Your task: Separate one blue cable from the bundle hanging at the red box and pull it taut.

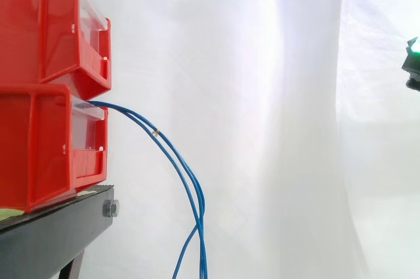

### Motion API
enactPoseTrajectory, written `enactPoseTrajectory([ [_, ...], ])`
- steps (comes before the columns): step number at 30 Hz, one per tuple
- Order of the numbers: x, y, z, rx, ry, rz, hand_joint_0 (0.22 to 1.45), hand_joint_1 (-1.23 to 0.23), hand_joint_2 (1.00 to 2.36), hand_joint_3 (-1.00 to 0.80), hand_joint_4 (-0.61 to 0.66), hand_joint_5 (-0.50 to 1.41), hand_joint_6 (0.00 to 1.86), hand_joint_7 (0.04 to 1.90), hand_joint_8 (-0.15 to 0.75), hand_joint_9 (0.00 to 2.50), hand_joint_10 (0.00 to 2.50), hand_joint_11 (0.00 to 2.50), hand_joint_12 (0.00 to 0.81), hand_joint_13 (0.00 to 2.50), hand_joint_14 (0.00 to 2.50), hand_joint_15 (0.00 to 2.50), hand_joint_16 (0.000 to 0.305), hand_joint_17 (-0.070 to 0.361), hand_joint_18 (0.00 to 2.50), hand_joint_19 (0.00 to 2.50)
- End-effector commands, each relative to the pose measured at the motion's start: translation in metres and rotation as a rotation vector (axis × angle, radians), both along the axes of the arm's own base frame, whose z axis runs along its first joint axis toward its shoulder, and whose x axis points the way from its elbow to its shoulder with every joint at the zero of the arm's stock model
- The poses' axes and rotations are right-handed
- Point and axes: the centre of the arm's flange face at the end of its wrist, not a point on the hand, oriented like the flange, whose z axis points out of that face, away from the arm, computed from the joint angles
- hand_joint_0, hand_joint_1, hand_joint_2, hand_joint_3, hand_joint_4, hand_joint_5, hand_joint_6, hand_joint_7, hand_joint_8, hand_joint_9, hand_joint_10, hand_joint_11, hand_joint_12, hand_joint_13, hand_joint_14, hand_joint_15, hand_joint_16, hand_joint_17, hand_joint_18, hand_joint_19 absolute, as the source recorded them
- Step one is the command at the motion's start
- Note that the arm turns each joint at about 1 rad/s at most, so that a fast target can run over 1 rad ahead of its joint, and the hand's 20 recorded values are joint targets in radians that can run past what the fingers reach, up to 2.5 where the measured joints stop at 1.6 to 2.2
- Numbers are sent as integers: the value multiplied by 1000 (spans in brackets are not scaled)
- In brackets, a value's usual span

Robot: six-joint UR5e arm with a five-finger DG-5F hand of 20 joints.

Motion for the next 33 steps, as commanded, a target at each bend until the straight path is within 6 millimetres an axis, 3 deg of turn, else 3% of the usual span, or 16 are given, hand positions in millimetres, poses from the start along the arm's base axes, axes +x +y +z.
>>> enactPoseTrajectory([
  [1, 0, 1, 0, 0, 0, 2, 595, -614, 1002, -467, 273, -193, 503, 1014, 344, 645, 11, 609, 422, 636, 11, 350, 56, 125, 637, 438],
  [33, 0, 0, 0, 0, 0, 0, 578, -680, 1001, -476, 263, -189, 503, 1016, 337, 701, 15, 633, 418, 659, 14, 375, 56, 126, 670, 458],
])
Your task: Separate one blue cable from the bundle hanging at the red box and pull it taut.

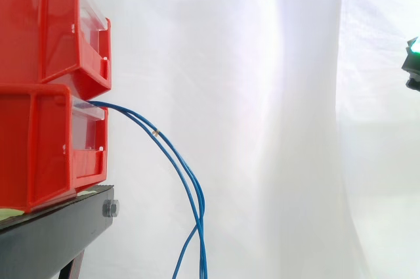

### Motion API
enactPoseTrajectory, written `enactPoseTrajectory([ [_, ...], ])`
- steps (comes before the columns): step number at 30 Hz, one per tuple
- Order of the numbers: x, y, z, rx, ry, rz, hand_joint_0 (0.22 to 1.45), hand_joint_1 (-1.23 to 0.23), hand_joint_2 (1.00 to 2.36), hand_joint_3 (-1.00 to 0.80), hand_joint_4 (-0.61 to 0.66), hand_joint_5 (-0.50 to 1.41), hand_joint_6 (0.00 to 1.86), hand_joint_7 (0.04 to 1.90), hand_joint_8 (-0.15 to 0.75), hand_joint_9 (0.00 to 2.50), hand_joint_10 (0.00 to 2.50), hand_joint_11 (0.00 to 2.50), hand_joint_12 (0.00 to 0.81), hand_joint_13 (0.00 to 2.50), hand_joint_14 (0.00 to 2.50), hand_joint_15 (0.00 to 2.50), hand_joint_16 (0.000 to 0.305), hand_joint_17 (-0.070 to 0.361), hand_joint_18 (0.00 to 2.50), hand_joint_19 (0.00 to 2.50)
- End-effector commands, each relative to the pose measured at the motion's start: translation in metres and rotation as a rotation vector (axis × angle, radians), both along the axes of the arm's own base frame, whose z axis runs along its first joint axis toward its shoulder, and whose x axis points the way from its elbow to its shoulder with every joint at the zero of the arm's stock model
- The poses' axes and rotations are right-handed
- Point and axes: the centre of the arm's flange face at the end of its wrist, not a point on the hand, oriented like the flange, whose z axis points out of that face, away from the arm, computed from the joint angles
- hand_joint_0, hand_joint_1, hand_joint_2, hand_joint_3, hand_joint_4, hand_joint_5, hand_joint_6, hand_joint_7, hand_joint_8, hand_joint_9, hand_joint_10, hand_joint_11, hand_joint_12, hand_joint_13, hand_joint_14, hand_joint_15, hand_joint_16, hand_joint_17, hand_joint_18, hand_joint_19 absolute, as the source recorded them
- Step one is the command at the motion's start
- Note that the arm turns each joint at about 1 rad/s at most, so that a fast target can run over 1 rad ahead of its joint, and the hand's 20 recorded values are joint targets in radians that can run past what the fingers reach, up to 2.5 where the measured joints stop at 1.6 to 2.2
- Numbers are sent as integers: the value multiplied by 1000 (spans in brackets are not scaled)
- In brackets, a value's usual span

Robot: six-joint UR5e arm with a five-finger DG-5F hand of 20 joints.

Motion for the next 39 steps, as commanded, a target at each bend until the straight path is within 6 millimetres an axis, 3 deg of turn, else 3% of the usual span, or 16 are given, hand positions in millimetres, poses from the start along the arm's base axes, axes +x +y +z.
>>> enactPoseTrajectory([
  [1, 0, 0, 0, 0, 0, 0, 578, -679, 1001, -476, 264, -189, 503, 1016, 339, 701, 13, 632, 419, 660, 12, 371, 56, 126, 671, 448],
  [39, -2, 4, 4, 8, 7, 2, 580, -648, 1000, -488, 274, -187, 503, 1011, 345, 717, 15, 640, 420, 647, 11, 357, 55, 124, 669, 434],
])
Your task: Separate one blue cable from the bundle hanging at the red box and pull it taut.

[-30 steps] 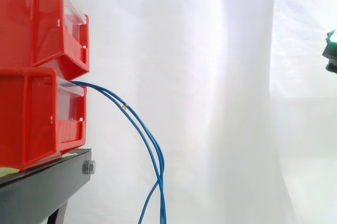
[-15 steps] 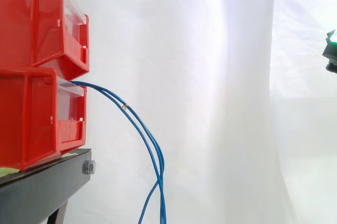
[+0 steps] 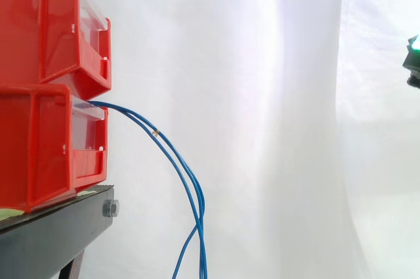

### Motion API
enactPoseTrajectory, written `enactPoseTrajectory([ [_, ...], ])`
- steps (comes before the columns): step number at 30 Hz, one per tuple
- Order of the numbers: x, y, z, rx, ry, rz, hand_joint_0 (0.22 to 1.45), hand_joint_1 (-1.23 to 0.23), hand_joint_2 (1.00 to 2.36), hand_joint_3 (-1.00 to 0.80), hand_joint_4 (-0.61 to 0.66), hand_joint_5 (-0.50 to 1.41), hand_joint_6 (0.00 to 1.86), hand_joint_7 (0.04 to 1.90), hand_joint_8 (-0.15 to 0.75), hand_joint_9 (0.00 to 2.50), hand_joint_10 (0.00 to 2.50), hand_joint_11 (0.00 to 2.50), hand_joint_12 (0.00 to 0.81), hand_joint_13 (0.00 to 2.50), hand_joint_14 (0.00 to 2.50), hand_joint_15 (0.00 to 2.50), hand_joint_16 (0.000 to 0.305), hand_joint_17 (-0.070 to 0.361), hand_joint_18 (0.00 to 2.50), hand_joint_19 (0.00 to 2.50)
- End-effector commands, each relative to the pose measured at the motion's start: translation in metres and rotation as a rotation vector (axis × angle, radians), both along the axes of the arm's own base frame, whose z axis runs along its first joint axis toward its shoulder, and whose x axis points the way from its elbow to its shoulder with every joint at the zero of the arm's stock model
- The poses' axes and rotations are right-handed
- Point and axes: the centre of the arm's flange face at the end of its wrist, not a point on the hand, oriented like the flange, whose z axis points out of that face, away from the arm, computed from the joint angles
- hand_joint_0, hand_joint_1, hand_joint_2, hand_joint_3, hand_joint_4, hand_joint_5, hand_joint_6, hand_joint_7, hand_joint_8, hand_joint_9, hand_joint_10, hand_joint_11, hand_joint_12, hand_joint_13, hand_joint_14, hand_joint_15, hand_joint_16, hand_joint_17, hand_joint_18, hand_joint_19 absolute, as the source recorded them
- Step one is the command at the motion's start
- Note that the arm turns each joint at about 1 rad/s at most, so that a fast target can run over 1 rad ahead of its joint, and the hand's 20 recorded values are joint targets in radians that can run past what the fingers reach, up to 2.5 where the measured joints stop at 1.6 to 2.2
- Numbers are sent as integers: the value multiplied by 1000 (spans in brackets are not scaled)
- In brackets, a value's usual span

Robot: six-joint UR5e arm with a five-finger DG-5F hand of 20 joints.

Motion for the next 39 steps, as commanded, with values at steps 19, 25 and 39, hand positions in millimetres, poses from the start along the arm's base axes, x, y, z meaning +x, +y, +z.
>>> enactPoseTrajectory([
  [19, 56, 1, -43, 69, 42, -95, 579, -637, 1001, -487, 280, -186, 503, 1012, 344, 703, 14, 633, 419, 634, 12, 363, 55, 123, 660, 434],
  [25, 102, 0, -73, 65, 59, -105, 580, -635, 1000, -488, 280, -186, 503, 1008, 343, 702, 14, 639, 419, 633, 11, 355, 55, 123, 659, 434],
  [39, 168, 1, -114, 79, -14, -86, 582, -635, 1001, -483, 280, -186, 503, 1008, 344, 703, 12, 627, 418, 634, 12, 360, 55, 123, 658, 435],
])
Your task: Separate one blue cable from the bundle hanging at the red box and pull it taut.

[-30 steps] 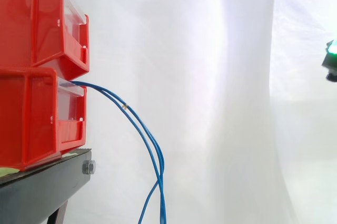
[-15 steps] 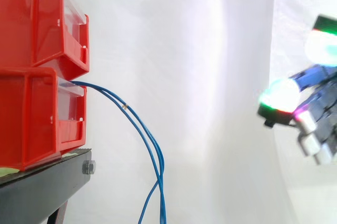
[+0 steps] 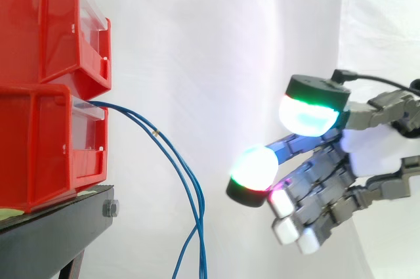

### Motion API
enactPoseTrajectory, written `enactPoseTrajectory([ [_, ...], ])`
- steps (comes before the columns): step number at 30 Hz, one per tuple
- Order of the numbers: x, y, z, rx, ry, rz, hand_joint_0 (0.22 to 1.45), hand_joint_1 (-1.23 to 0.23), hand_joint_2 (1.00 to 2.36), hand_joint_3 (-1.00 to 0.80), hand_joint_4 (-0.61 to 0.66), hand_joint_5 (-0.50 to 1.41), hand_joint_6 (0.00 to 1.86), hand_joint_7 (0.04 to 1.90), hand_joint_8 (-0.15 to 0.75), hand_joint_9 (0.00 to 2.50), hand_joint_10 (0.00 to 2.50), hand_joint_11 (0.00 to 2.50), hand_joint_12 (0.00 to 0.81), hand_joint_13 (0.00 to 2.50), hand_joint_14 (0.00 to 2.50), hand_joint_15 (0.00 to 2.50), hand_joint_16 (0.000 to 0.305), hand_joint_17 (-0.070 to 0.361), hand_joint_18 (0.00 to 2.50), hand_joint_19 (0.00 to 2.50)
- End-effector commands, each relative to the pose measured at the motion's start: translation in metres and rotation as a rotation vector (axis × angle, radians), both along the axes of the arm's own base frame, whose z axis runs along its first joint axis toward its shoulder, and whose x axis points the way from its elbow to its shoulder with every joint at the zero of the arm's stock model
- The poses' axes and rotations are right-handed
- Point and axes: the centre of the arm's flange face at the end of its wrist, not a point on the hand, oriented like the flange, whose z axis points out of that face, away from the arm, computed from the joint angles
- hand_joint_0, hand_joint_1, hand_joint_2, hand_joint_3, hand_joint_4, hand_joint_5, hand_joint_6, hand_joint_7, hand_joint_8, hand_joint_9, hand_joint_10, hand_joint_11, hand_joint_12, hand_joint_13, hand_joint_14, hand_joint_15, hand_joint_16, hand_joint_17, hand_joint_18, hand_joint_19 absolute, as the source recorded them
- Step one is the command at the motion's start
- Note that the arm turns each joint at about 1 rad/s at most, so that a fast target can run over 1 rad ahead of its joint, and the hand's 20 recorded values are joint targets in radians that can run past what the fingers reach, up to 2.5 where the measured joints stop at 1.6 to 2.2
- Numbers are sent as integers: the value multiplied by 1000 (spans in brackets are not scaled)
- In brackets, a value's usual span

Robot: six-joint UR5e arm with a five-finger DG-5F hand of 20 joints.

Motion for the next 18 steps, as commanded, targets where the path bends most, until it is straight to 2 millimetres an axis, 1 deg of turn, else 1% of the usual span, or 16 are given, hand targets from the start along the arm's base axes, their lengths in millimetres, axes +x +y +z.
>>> enactPoseTrajectory([
  [1, 12, 3, -10, 5, -38, 14, 583, -635, 1001, -485, 279, -186, 503, 1011, 343, 702, 12, 636, 418, 634, 12, 360, 55, 123, 658, 435],
  [3, 24, 5, -18, 14, -64, 31, 584, -635, 1001, -486, 280, -186, 503, 1012, 345, 701, 14, 635, 419, 636, 11, 357, 55, 123, 659, 436],
  [9, 29, 9, -14, 16, -101, 42, 584, -635, 1001, -484, 283, -185, 503, 1009, 344, 700, 14, 637, 418, 636, 11, 361, 55, 123, 658, 436],
  [11, 31, 9, -23, 18, -95, 47, 584, -635, 1001, -482, 281, -185, 503, 1009, 345, 702, 12, 636, 418, 636, 11, 354, 55, 123, 659, 428],
  [12, 33, 9, -24, 18, -99, 47, 584, -635, 1001, -482, 282, -184, 503, 1008, 343, 702, 12, 636, 418, 636, 12, 363, 55, 123, 658, 436],
  [13, 39, 10, -38, 21, -103, 48, 585, -634, 1001, -484, 285, -184, 503, 1010, 345, 702, 12, 636, 418, 636, 13, 363, 54, 123, 658, 436],
  [18, 46, 11, -34, 28, -131, 51, 586, -634, 1001, -482, 283, -184, 503, 1011, 345, 700, 14, 634, 418, 638, 11, 361, 54, 122, 657, 436],
])
